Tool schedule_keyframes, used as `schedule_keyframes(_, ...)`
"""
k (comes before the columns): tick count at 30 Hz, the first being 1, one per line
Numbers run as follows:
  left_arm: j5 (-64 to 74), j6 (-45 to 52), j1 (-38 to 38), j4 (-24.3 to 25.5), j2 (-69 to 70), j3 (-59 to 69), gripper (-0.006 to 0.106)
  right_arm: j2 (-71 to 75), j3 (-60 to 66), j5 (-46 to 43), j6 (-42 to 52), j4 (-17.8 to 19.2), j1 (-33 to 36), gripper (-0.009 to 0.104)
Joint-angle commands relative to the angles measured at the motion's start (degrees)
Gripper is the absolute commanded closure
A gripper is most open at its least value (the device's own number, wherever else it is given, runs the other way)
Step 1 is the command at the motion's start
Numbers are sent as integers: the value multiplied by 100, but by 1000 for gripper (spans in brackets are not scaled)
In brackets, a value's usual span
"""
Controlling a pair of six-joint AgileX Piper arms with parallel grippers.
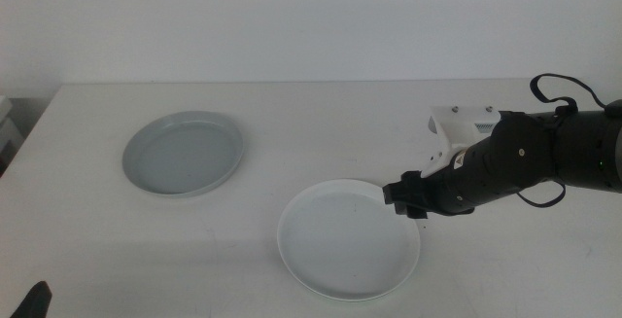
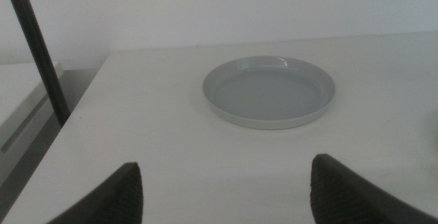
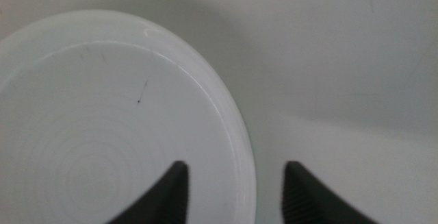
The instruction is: Stack the three bowls on top of each other.
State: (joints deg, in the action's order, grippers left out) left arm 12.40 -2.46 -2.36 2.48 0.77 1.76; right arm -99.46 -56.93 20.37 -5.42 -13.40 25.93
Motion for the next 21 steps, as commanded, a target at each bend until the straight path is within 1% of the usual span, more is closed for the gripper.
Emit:
schedule_keyframes(1, -424, -48, 5, -16, 78, -25, 20, 348, -140, -110, 16, -1, 14, 47)
schedule_keyframes(3, -424, -48, 5, -16, 78, -25, 20, 571, -201, 129, 51, 5, 14, 41)
schedule_keyframes(6, -424, -48, 5, -16, 78, -25, 20, 1098, -446, 761, 291, 50, 2, 37)
schedule_keyframes(11, -424, -48, 5, -16, 78, -25, 20, 2062, -994, 1772, 1050, 54, -4, 37)
schedule_keyframes(16, -424, -48, 5, -16, 78, -25, 20, 3067, -1073, 2183, 1536, -28, -4, 37)
schedule_keyframes(21, -424, -48, 5, -16, 78, -25, 20, 4028, -1059, 2896, 1995, -107, -4, 37)
